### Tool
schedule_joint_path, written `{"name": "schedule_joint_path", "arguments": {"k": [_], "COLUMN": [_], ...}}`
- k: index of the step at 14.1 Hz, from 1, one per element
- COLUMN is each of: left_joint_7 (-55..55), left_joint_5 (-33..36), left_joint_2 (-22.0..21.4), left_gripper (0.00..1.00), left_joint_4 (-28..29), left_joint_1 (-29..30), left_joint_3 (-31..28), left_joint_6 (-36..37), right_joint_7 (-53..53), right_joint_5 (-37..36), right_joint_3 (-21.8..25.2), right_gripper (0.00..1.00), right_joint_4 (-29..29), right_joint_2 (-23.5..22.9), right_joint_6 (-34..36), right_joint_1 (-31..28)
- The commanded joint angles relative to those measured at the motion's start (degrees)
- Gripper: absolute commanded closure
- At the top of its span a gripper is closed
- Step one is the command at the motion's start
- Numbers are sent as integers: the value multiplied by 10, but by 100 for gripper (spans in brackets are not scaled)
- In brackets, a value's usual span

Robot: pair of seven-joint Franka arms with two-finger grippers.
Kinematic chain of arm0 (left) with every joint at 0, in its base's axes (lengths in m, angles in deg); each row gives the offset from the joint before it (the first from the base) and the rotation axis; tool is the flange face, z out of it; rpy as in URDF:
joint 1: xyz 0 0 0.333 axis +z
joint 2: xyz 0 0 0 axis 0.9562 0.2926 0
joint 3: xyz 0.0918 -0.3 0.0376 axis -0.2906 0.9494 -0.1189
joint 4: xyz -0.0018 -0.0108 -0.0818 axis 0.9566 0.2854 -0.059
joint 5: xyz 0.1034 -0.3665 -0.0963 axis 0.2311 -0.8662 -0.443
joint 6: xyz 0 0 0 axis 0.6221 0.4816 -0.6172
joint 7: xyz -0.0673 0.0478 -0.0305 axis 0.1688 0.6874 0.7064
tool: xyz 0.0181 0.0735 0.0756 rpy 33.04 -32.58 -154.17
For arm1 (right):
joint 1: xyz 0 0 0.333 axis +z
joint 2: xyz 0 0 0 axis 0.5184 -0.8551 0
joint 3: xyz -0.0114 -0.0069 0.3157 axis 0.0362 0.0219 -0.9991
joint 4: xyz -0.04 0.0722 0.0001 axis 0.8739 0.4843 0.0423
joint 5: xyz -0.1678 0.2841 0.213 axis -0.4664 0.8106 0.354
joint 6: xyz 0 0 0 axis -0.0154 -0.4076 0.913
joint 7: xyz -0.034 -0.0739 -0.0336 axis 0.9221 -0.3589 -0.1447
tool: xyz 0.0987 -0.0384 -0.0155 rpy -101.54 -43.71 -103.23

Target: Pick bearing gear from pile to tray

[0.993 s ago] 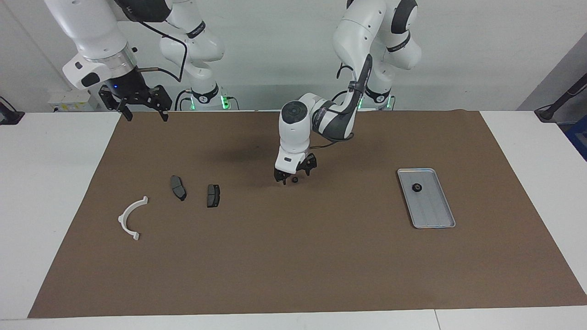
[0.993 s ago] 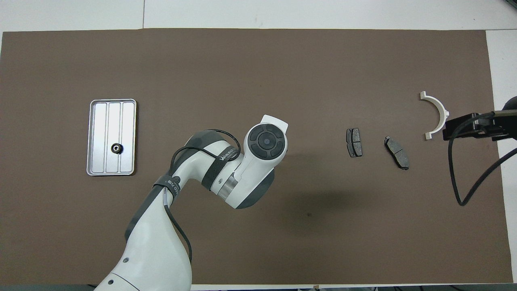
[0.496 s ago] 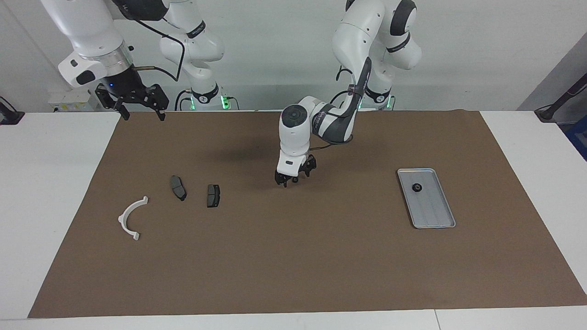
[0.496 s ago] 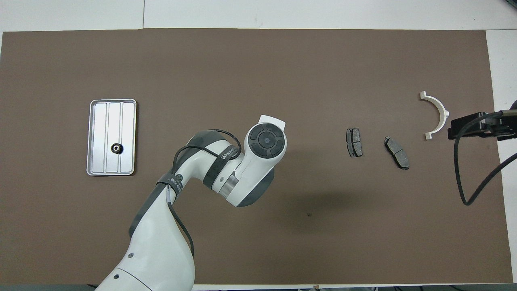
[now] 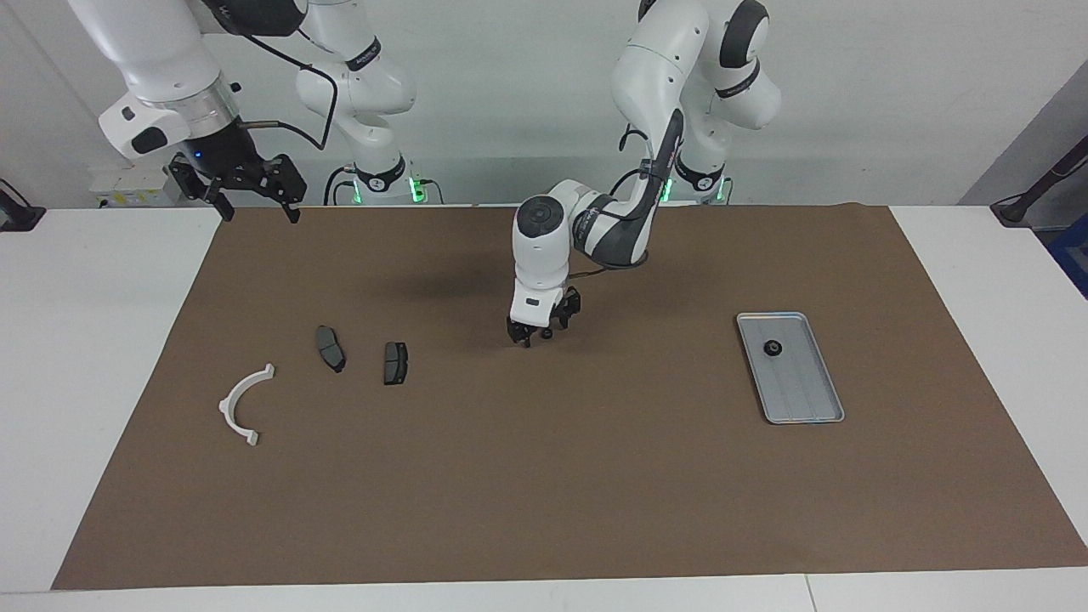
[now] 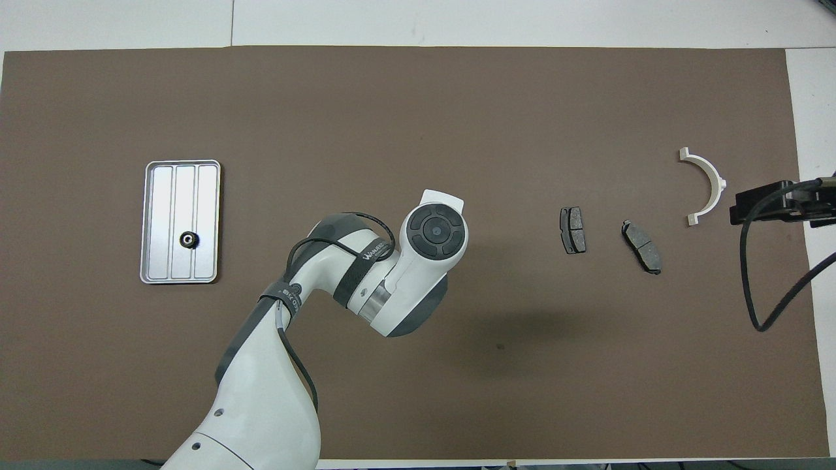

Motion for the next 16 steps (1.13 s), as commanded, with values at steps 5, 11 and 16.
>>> {"name": "schedule_joint_path", "arguments": {"k": [5,11,16], "left_joint_7": [-6,-4,35], "left_joint_5": [-7,-4,-3], "left_joint_2": [-2,-6,-53], "left_gripper": [53,96,100], "left_joint_4": [14,31,27], "left_joint_1": [-11,-12,35], "left_joint_3": [-11,-12,-15], "left_joint_6": [-11,-19,32], "right_joint_7": [-10,-4,-3], "right_joint_5": [-20,-13,-11], "right_joint_3": [-3,-4,-4], "right_gripper": [0,0,0], "right_joint_4": [-3,-3,-9], "right_joint_2": [8,9,10], "right_joint_6": [13,17,16], "right_joint_1": [-11,-6,-8]}}
